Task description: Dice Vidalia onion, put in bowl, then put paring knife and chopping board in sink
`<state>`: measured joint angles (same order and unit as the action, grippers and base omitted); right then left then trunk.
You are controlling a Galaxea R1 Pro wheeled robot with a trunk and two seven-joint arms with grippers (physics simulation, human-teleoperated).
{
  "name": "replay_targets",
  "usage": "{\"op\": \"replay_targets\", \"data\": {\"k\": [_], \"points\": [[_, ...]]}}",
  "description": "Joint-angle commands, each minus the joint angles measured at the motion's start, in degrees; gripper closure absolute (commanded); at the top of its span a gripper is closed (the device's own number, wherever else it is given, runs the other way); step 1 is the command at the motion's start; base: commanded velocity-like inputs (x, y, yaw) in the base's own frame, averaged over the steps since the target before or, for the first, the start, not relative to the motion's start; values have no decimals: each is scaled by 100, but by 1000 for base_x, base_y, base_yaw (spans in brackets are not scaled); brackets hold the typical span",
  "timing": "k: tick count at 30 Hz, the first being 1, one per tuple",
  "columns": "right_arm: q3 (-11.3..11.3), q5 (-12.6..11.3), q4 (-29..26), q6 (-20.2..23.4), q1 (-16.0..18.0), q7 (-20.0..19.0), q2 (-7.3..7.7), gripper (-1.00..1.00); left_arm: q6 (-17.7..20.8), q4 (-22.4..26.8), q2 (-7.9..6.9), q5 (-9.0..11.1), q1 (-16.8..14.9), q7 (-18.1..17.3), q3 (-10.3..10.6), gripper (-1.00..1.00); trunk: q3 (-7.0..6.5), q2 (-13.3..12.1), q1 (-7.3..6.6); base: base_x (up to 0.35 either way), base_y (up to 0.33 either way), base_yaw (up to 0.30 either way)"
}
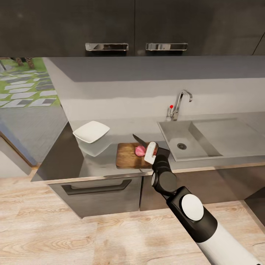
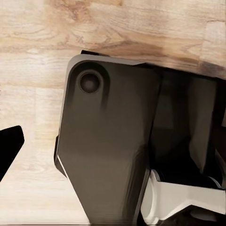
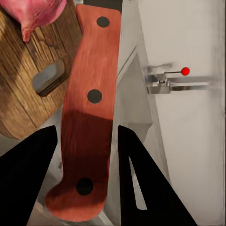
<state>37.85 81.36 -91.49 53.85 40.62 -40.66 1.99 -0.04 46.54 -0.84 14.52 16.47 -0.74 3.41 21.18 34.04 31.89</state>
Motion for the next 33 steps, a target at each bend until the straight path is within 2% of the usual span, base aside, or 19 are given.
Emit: {"op": "replay_targets", "data": {"k": [1,8,20,33], "points": [[14,93,-4,24,8,-25,-2,100,-1,-25,-5,60,1,-4,15,-100,7,7,2,0,0,0],[12,150,-2,15,8,228,-22,100,-5,-186,-4,60,1,-5,11,-100,7,7,2,0,0,0],[12,145,0,41,8,225,-30,100,-5,-206,-3,60,-1,-5,11,-100,15,7,2,0,0,0],[16,143,0,50,8,217,-23,100,-4,-236,-3,60,4,-9,11,-100,106,7,2,0,0,0]]}}
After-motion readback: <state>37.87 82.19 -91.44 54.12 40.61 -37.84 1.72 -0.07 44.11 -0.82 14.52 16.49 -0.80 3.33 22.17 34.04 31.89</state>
